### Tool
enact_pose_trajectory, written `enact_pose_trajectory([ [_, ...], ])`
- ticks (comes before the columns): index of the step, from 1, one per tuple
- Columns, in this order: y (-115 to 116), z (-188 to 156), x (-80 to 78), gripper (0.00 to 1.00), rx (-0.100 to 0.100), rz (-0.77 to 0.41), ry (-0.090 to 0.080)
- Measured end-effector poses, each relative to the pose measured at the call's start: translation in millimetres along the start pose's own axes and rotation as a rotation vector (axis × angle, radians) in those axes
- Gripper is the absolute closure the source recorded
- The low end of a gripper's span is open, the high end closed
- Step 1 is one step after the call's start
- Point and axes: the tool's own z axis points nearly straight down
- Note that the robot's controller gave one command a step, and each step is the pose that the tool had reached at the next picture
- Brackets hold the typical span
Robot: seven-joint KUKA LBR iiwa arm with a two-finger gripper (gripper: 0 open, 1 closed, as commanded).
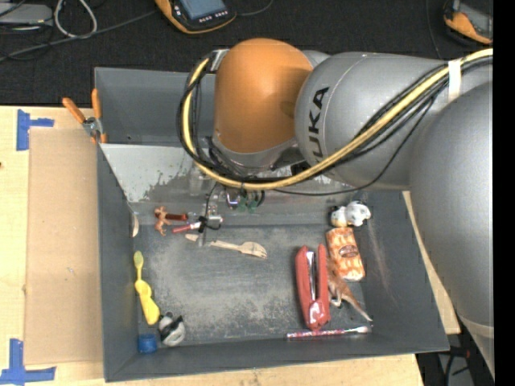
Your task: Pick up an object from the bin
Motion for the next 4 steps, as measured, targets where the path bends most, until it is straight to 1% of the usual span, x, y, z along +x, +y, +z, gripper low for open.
enact_pose_trajectory([
  [1, -1, -5, -1.6, 0.00, -0.001, 0.004, -0.008],
  [2, -64, 49, 11.4, 0.00, -0.002, 0.044, -0.008],
  [3, -70, 90, 9.1, 0.00, 0.001, -0.110, -0.012],
  [4, -74, 73, 8.7, 0.00, -0.004, -0.120, -0.007],
])
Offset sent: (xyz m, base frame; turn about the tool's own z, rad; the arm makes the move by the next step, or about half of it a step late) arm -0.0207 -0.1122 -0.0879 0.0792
